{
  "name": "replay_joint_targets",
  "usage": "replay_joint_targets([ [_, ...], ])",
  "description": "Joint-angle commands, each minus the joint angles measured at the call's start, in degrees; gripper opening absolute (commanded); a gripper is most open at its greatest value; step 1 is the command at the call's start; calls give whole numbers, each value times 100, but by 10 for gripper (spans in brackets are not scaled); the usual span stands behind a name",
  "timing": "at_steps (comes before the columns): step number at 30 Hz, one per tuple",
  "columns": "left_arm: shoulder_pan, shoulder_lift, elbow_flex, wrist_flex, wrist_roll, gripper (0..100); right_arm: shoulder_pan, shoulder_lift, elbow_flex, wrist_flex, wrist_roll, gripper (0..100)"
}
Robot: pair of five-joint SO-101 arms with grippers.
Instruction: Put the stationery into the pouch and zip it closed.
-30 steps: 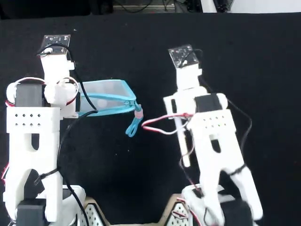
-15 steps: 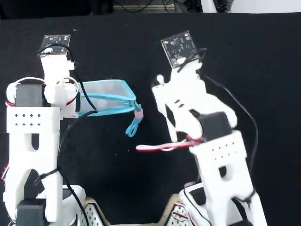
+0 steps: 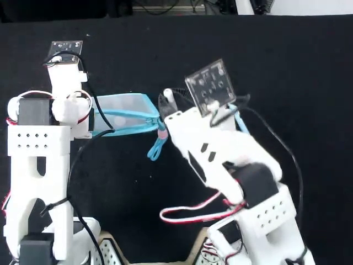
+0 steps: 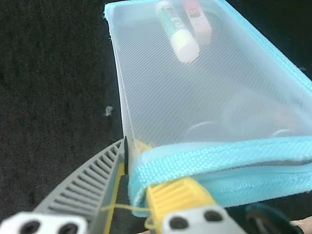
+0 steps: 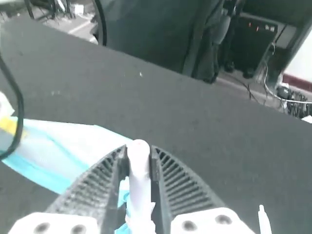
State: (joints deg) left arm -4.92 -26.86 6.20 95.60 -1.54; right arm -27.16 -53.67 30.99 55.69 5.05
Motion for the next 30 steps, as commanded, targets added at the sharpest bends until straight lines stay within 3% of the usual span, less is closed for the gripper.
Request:
replay_joint_targets([
  [1,13,0,13,-26,70,30,-79,-769,497,-457,-44,11],
  [11,31,-18,13,-9,62,30,-88,-2193,1798,-1029,-53,11],
  [15,48,-18,13,-18,53,30,-88,-2571,1982,-1020,-448,11],
  [30,48,26,66,-18,70,30,-88,-2747,2097,-1319,-695,11],
])
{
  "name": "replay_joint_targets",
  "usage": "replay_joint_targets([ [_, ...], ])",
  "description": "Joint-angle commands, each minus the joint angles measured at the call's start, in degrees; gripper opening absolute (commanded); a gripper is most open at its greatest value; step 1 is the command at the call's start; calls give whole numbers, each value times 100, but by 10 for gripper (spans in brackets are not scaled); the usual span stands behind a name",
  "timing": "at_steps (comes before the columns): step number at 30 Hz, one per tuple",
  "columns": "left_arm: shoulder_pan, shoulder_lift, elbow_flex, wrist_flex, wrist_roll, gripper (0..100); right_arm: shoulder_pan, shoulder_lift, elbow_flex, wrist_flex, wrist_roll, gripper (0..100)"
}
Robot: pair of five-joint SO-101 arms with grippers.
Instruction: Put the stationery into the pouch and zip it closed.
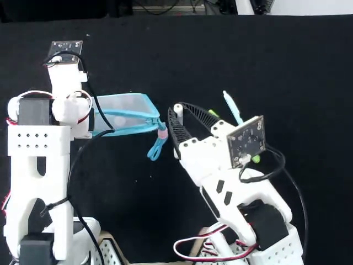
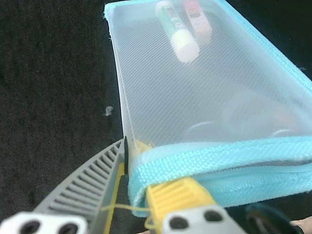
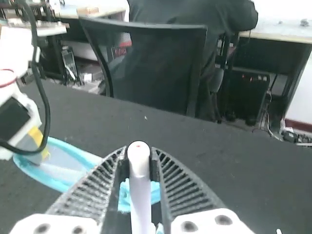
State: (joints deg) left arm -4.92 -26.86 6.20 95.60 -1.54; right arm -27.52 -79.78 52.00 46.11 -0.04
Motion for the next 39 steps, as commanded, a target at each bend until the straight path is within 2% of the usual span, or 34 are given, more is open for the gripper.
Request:
replay_joint_targets([
  [1,48,26,66,-18,70,30,-53,-136,4,-387,-378,11],
  [5,48,26,66,-18,70,30,-53,-136,48,-387,-949,11],
  [31,13,26,66,-18,70,30,-35,-154,-84,-387,-976,12],
  [39,13,26,75,-18,70,30,-53,-1279,-277,-545,-976,11],
])
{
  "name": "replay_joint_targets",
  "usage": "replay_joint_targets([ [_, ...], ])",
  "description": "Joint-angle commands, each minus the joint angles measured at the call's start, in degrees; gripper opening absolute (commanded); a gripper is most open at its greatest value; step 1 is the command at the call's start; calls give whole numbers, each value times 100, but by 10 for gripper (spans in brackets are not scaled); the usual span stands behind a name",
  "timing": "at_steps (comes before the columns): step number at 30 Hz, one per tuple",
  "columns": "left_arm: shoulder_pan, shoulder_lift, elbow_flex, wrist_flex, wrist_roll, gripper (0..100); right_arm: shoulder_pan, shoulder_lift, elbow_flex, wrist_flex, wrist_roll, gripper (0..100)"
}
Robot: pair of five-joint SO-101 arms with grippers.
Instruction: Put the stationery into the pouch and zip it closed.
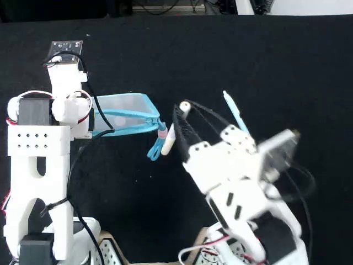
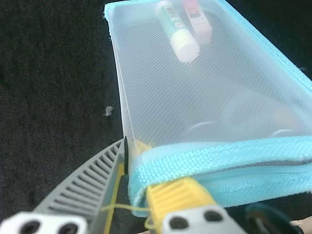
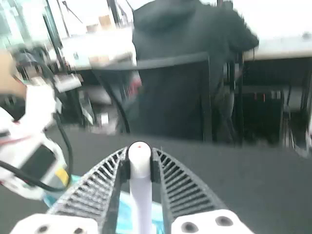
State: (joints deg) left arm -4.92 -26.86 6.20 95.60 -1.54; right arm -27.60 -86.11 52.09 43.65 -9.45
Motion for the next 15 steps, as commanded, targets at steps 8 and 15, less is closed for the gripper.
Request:
replay_joint_targets([
  [8,13,26,75,-18,70,30,-44,-1912,1666,-2760,-35,11],
  [15,13,26,75,-18,70,30,-44,-2308,2668,-4202,-35,11],
])
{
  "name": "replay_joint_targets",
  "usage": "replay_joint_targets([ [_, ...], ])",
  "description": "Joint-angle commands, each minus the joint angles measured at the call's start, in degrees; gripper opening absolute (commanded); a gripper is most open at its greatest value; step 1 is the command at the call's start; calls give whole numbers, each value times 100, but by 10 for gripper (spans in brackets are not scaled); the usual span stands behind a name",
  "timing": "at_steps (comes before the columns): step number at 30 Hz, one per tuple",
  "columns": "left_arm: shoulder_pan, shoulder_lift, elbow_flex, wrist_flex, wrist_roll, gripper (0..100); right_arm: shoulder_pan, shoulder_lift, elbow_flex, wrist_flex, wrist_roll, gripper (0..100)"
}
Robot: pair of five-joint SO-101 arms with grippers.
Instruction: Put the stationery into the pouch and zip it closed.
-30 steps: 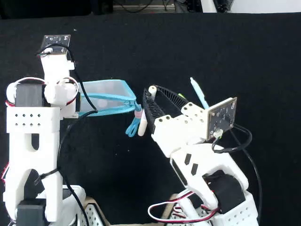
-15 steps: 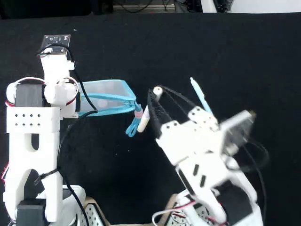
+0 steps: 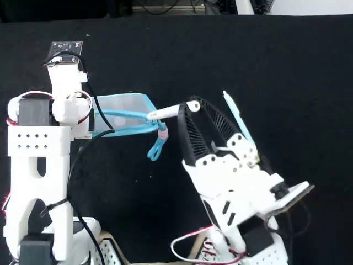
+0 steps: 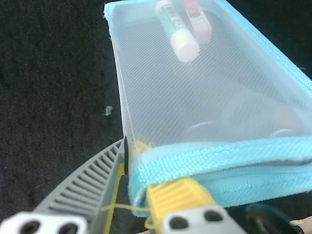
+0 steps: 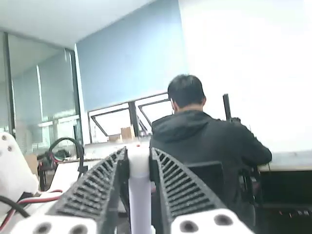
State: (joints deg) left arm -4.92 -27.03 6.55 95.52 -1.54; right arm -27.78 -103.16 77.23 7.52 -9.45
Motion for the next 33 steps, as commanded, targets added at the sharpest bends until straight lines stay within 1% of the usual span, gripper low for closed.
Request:
replay_joint_targets([
  [1,13,44,40,-9,70,30,-70,-602,154,-580,-35,11],
  [3,13,44,40,-9,70,30,-264,-602,180,-580,-35,11],
  [7,13,44,40,-9,70,30,-1020,-655,400,-607,-9,11],
  [9,13,44,40,-9,70,30,-1257,-655,382,-615,0,11],
  [13,13,44,40,-9,70,30,-1284,-655,242,-615,0,11],
  [20,13,44,40,-9,70,30,-1275,-655,426,-668,0,11],
  [29,13,44,40,-18,70,30,-1266,-593,1174,-1908,18,11],
  [33,13,44,40,-18,70,30,-1266,-593,1226,-1978,607,11],
])
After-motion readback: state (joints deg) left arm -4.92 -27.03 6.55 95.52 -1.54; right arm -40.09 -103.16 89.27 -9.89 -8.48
